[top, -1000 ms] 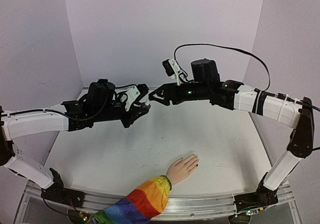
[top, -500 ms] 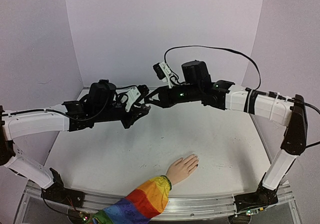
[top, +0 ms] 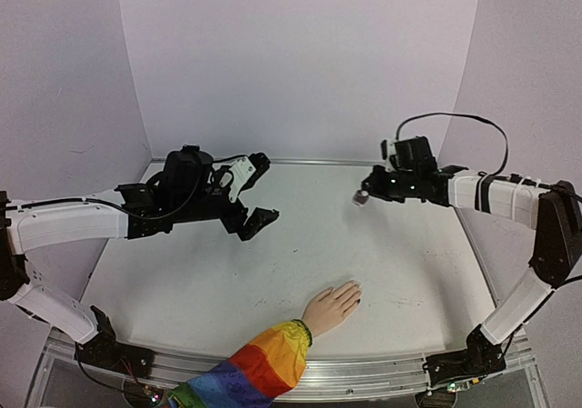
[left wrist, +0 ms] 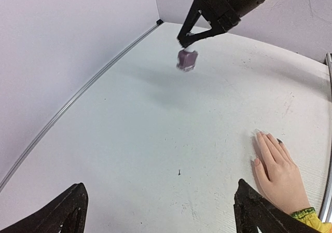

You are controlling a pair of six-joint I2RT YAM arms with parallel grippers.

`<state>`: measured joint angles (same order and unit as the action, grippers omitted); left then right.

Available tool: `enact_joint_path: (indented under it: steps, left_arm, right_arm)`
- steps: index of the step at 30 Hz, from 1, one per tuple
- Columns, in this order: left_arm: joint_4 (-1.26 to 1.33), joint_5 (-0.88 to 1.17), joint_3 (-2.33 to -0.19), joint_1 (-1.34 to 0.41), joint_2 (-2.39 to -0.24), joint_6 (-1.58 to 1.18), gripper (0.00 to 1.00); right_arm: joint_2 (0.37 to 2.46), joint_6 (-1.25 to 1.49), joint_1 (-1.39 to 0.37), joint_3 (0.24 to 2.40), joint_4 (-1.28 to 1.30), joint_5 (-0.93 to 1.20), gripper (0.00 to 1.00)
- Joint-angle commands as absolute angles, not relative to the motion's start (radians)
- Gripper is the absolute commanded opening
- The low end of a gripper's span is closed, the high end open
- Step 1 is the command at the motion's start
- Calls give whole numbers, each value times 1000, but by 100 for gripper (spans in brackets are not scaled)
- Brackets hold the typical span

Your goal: Paint the nails

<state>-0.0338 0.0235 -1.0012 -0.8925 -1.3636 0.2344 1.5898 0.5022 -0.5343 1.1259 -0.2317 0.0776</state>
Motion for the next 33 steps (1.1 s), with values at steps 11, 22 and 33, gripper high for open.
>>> enact_joint_path:
  steps: [11, 22, 33]
  left_arm:
    - [6, 10, -1055, -870, -1328, 203, 99]
    - [6, -35, -1054, -859, -1321, 193, 99]
    - [6, -66, -1060, -751, -1292, 72, 99]
  right_arm:
    - [1574, 531, -68, 807, -199, -275, 0]
    - [1602, 656, -13, 794, -206, -389, 0]
    - [1609, 662, -8, 773, -227, -366, 20]
